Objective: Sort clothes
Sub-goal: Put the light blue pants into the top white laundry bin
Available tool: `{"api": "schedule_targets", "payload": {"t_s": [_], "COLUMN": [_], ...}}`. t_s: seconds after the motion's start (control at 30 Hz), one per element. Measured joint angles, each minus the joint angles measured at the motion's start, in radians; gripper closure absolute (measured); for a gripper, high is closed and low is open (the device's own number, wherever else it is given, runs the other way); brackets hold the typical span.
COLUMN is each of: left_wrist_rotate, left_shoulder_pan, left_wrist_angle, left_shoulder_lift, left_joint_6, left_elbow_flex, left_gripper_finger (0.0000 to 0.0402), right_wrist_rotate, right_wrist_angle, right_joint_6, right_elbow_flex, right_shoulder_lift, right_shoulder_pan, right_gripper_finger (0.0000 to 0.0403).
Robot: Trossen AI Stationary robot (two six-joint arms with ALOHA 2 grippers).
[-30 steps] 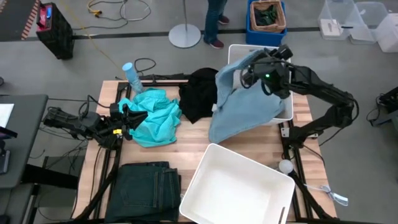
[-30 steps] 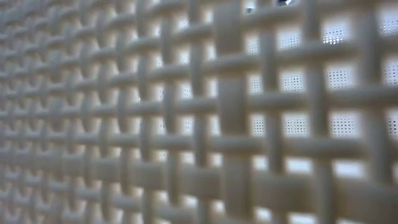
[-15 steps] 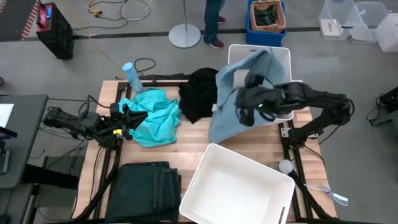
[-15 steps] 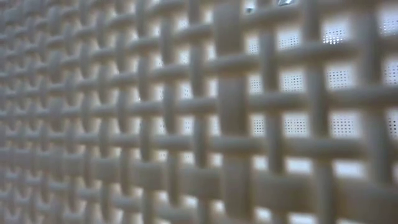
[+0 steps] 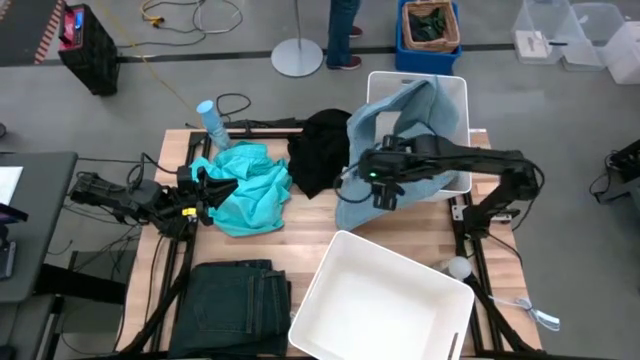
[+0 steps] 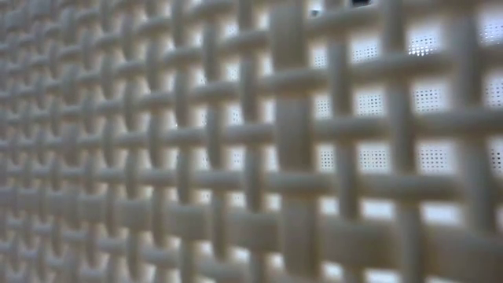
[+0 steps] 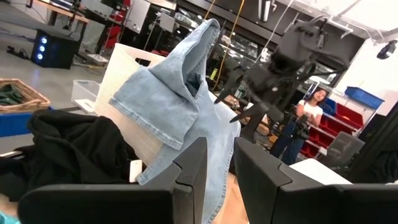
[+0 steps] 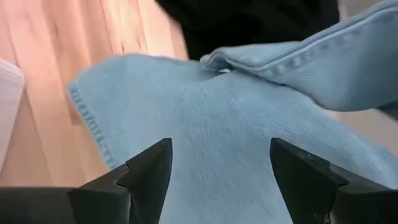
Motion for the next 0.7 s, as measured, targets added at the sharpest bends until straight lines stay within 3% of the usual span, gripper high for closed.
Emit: {"api": "schedule_targets", "payload": {"t_s": [0.17,0.3,0.4,0.7], "left_wrist_rotate": [0.0,0.0,0.0,0.0], "left_shoulder_pan": [0.0,0.0,0.0,0.0], "left_wrist_angle": [0.0,0.0,0.0,0.0], "left_shoulder_lift": [0.0,0.0,0.0,0.0], "left_joint_6": [0.0,0.0,0.0,0.001], "left_elbow_flex": [0.0,0.0,0.0,0.0], "left_gripper_finger": [0.0327,0.0327,0.0327,0.0327], "right_wrist_rotate": [-0.115,-0.118,-0.119,-0.122], "right_wrist_angle": [-0.034,-0.035,-0.035,-0.052], "right_joint_6": [0.004,-0.001,-0.001,0.017], "right_elbow_flex": [0.0,0.0,0.0,0.0], "right_shoulder_lift": [0.059,0.088,0.088,0.058], "right_shoulder_pan": [-0.042,-0.047,-0.046,-0.046], "right_gripper_finger": [0.0122,0.015,0.0196,0.0387]}}
